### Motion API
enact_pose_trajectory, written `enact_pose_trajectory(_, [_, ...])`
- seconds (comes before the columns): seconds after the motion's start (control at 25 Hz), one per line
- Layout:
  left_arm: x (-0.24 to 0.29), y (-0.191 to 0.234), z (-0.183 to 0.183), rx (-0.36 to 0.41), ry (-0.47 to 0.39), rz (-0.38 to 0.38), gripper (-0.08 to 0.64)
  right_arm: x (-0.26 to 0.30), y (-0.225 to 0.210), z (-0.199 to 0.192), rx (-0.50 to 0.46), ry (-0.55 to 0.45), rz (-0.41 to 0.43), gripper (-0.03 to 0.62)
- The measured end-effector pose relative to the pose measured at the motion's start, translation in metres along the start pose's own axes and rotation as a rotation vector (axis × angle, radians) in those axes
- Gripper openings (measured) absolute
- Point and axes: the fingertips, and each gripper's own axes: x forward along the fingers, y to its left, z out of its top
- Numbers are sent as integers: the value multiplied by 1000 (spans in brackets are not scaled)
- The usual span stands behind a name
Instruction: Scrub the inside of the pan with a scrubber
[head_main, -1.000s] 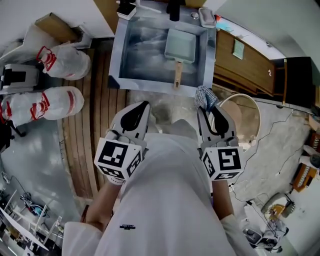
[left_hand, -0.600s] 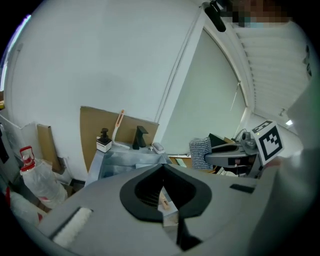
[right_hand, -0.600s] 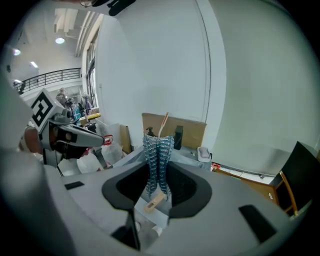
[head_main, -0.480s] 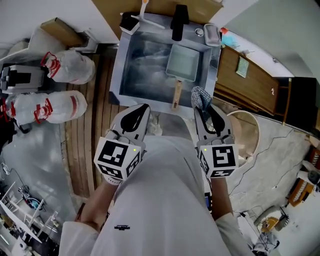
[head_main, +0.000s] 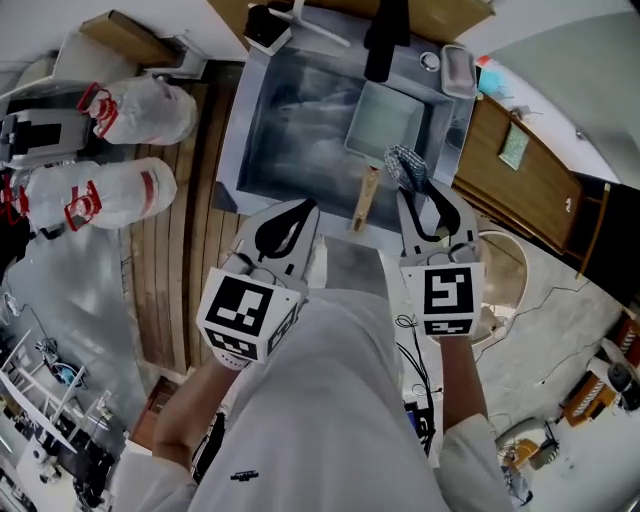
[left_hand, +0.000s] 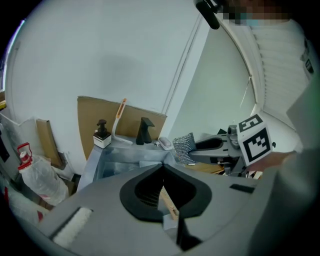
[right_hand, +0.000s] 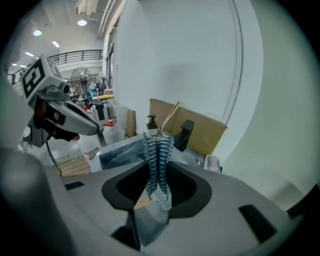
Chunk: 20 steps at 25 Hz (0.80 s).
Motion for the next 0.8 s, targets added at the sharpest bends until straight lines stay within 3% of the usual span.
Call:
enact_pose_trajectory(0.24, [41,26,-14,2,43,22,5,66,-9,-13,-153,43,30,115])
enact_pose_trajectory(0.6, [100,67,-31,-4,31,42,5,146,-29,-46,-389,183,-8,115])
enact_pose_trajectory(0.8, [131,90,-43,-5,36,41,5,181,-34,-60,-455,215,-6,115])
